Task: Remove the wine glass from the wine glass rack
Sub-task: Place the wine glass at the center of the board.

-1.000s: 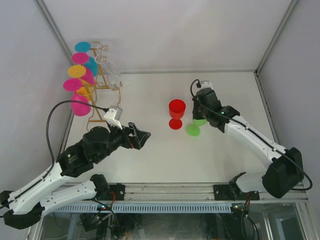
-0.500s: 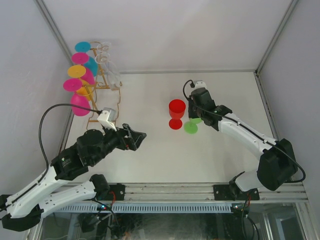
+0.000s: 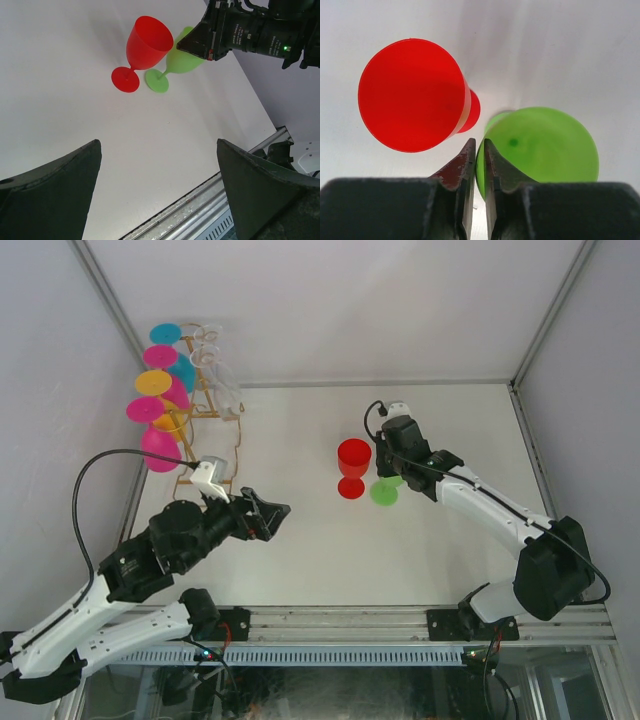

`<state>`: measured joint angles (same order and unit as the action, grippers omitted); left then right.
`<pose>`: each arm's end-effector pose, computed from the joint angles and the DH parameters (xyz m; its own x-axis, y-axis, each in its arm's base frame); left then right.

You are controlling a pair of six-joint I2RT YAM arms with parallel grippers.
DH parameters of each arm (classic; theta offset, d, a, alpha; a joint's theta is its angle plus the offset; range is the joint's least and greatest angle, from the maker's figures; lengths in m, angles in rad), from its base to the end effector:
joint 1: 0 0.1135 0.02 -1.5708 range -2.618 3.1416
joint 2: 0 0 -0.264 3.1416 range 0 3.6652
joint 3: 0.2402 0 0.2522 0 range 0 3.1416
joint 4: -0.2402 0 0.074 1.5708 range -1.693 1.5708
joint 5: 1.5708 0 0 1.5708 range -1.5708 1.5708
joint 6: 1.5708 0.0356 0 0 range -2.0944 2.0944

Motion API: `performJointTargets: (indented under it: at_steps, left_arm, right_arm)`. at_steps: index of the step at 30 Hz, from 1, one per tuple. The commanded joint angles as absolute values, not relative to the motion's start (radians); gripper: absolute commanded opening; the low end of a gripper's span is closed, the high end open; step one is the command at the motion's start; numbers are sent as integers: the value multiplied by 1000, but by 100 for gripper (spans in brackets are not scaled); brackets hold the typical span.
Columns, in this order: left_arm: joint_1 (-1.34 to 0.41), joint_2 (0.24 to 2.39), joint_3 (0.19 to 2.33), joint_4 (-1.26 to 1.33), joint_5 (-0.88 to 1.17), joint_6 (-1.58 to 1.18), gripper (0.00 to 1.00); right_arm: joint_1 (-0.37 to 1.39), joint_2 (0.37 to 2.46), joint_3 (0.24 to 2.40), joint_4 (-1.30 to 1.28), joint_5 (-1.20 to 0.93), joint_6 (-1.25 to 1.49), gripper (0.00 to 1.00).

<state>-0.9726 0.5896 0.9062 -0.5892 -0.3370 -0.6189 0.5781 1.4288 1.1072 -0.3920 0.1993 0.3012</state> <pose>0.0763 -0.0911 0.3646 -0.4719 -0.2798 -0.8361 0.4012 0.7763 -0.4862 0.2688 0.1669 0.2831 -0.6452 -0.0738 -0.7604 -0.2291 0.9682 0.1005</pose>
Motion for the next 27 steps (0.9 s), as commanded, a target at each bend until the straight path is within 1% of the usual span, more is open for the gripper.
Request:
performJointTargets:
  at_steps: [1, 4, 6, 15, 19, 27]
  left_arm:
    - [-968, 600, 897, -565, -344, -624, 100]
    - [-968, 602, 900, -570, -338, -620, 100]
    - [-968, 601, 902, -576, -336, -617, 100]
    - [-968, 611, 917, -587, -327, -602, 100]
    - [-968, 627, 938, -595, -313, -581, 100]
    - [-950, 706, 1082, -641, -246, -494, 100]
  right_arm:
    - [583, 1427, 1114, -339, 176, 268, 11]
    - [583, 1421, 1114, -335, 173, 267, 18]
    - [583, 1414, 1114, -333, 167, 263, 21]
    - [554, 1356, 1115, -304, 85, 282, 22]
    - [545, 1304, 1114, -305, 83, 280, 24]
    - [540, 1135, 1114, -375, 103, 313, 28]
